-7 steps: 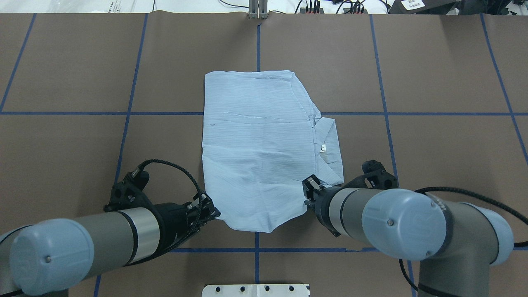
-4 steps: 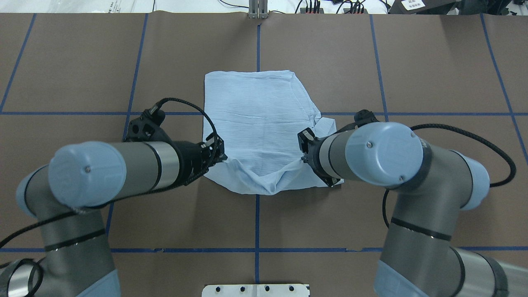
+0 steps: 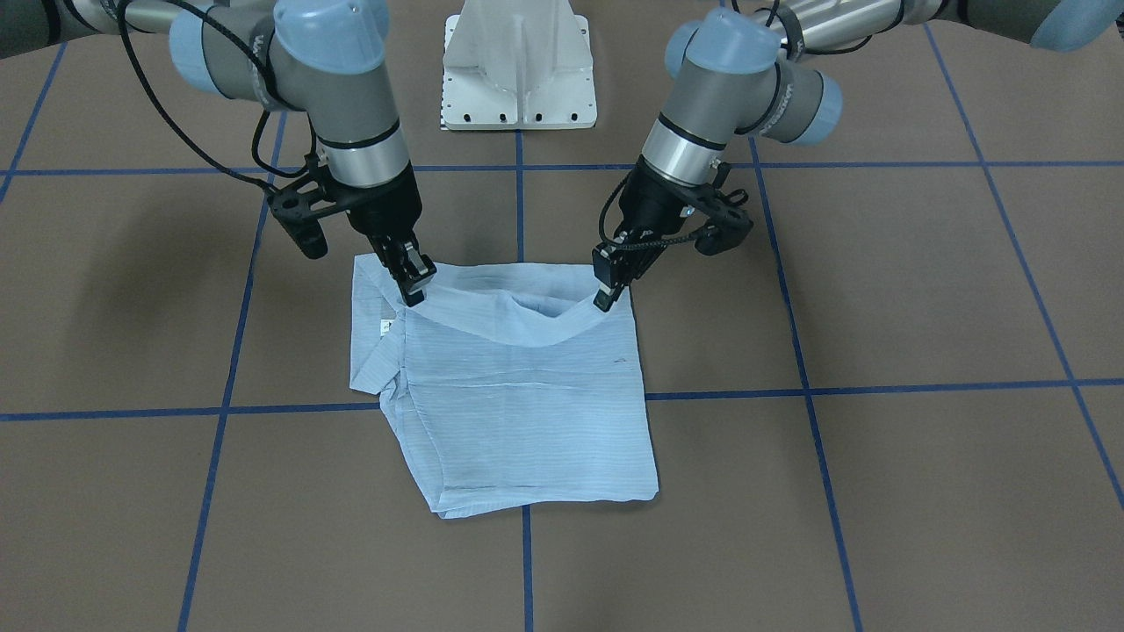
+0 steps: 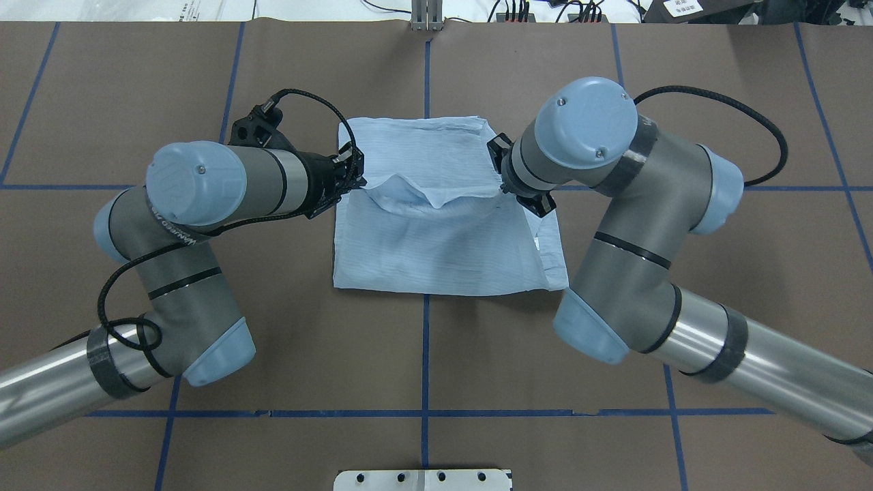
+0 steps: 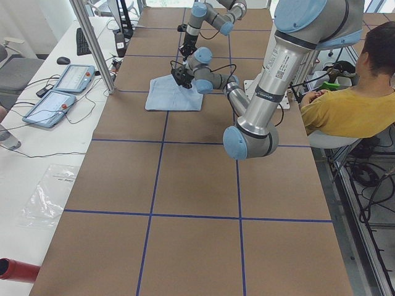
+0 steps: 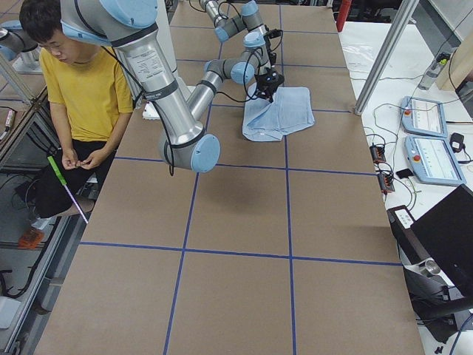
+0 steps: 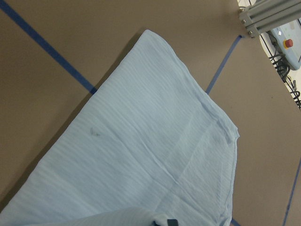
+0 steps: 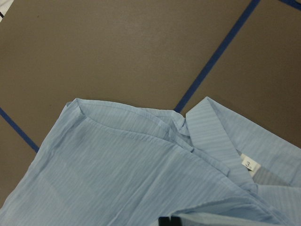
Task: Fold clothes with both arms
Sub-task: 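Lift the near edge with both grippers and fold it toward the far edge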
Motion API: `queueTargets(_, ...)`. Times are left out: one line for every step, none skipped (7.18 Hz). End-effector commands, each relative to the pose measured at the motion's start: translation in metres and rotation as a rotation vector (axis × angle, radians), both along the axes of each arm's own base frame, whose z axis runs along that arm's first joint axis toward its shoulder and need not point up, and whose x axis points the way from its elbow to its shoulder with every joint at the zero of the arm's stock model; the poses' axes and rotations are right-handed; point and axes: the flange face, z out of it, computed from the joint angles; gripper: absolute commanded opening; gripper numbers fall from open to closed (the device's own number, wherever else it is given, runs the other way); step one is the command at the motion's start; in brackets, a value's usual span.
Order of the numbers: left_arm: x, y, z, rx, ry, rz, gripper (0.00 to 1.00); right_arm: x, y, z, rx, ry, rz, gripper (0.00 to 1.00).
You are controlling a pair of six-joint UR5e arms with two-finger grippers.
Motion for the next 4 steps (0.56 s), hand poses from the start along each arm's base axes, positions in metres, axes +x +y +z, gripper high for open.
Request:
queueTargets(0.004,-0.043,0.019,0.031,-0.004,-0.014,0.0,-0.027,-0.067,0.012,0.021,0.036,-0.006,0.0)
queueTargets(0.002,-0.056,0.023,0.036,-0.016,-0.018,0.0,-0.031,-0.084,0.013,0.015,0.053,-0.004,0.0)
queueTargets(-0.002,-0.072,0.035,0.056,-0.024,-0.019,0.0,-0.033,-0.097,0.024,0.03,0.062,-0.008,0.0)
queueTargets(0.006,-0.089,0.05,0.057,-0.027,-0.024,0.0,-0.033,-0.111,0.032,0.032,0.054,-0.001,0.0)
